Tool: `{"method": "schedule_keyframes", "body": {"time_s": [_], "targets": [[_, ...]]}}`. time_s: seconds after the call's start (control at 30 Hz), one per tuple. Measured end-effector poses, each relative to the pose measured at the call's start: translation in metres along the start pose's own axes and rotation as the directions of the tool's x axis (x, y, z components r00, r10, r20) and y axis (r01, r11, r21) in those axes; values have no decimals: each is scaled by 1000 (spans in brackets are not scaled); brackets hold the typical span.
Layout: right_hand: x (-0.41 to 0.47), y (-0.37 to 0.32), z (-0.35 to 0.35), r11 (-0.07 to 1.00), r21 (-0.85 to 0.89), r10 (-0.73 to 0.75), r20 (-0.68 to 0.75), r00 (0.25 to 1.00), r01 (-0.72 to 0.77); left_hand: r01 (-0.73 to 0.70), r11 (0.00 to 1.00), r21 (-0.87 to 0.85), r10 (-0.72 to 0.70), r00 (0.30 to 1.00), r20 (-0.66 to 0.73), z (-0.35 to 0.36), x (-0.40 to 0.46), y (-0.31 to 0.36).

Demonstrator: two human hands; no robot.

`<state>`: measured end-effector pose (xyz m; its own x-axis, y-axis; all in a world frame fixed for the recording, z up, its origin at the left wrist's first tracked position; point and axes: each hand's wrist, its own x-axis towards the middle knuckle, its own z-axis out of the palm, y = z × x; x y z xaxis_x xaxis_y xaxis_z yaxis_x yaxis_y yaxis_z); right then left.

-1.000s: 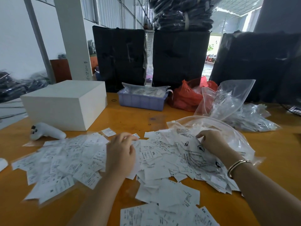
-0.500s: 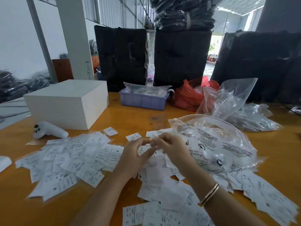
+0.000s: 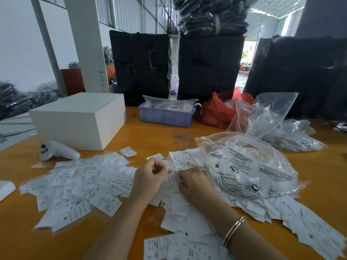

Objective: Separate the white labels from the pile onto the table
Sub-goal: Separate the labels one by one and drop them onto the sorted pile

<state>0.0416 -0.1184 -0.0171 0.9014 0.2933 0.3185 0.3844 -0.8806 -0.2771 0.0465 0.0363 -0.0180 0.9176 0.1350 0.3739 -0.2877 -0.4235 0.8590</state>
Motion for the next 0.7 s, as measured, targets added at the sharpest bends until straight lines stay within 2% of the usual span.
{"method": "schedule_keyframes", "body": {"time_s": [0.13,0.33,0.43,0.57,0.7], "targets": [[-1,2,0,989,-138,-52,-20,998,49,11,1000,-13,-11,1000,11,-1,0,0],[-3,1,-1,973,-218,-86,-53,995,73,1,996,-92,5,998,64,-2,-2,3],[-5,1,-4,990,-136,-57,-141,988,38,-4,994,-112,12,997,70,-2,-2,3],[-9,1,-9,998,55,41,-258,965,-27,42,982,-186,-32,998,58,-1,-2,4],[-14,5,-10,961,264,149,-249,957,-81,80,967,-243,-68,996,55,-1,-2,5]]}}
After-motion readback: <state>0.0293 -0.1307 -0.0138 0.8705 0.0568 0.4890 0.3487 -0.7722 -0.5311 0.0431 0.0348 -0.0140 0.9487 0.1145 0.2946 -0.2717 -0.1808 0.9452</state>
